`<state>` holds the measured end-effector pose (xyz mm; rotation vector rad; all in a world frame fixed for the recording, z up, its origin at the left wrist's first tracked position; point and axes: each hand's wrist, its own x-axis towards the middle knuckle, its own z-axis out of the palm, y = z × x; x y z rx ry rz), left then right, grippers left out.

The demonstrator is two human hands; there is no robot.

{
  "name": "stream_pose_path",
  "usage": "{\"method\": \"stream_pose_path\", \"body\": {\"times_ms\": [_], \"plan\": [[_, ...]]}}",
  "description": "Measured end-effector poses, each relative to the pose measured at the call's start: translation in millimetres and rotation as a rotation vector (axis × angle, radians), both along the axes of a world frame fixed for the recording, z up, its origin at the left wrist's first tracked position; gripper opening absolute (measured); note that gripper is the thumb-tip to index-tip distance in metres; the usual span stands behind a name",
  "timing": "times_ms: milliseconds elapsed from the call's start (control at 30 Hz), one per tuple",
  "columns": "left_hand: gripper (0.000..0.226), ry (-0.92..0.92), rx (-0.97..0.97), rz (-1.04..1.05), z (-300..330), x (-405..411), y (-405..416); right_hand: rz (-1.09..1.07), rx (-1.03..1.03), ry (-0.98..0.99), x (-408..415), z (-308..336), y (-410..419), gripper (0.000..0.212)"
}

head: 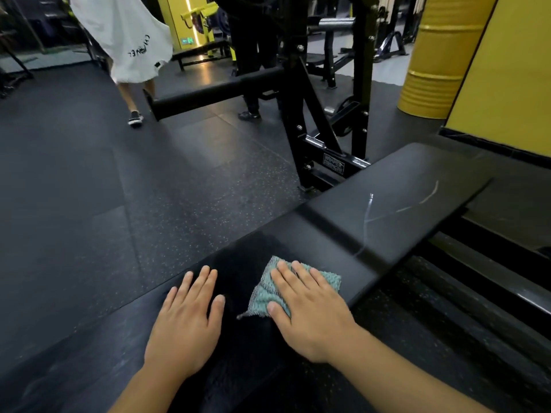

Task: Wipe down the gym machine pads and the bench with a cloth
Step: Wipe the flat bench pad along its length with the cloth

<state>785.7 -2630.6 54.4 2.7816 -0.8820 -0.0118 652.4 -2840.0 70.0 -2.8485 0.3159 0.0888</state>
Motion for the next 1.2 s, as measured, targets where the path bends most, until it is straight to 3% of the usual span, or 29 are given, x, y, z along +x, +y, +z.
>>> {"method": "stream_pose_path", "body": {"times_ms": [167,567,900,1200], "plan": [[0.069,0.007,-0.021,0.012,-2.9,-0.1,-4.8,-0.003,0.011,0.031,-20.1,6.1,-7.5,0.068],[0.074,0.020,0.017,-0.003,0.9,11.9,-29.5,-0.028,-0.018,0.029,96.1,-1.9,-29.7,0.070],[0.061,0.011,-0.002,-0.090,0.7,30.4,-95.0,-0.091,-0.015,-0.006,25.8,-5.4,-45.1,0.070],[0.057,0.005,-0.017,-0.106,4.3,27.3,-94.8,-0.081,-0.040,0.011,87.6,-7.0,-55.6,0.067]]}}
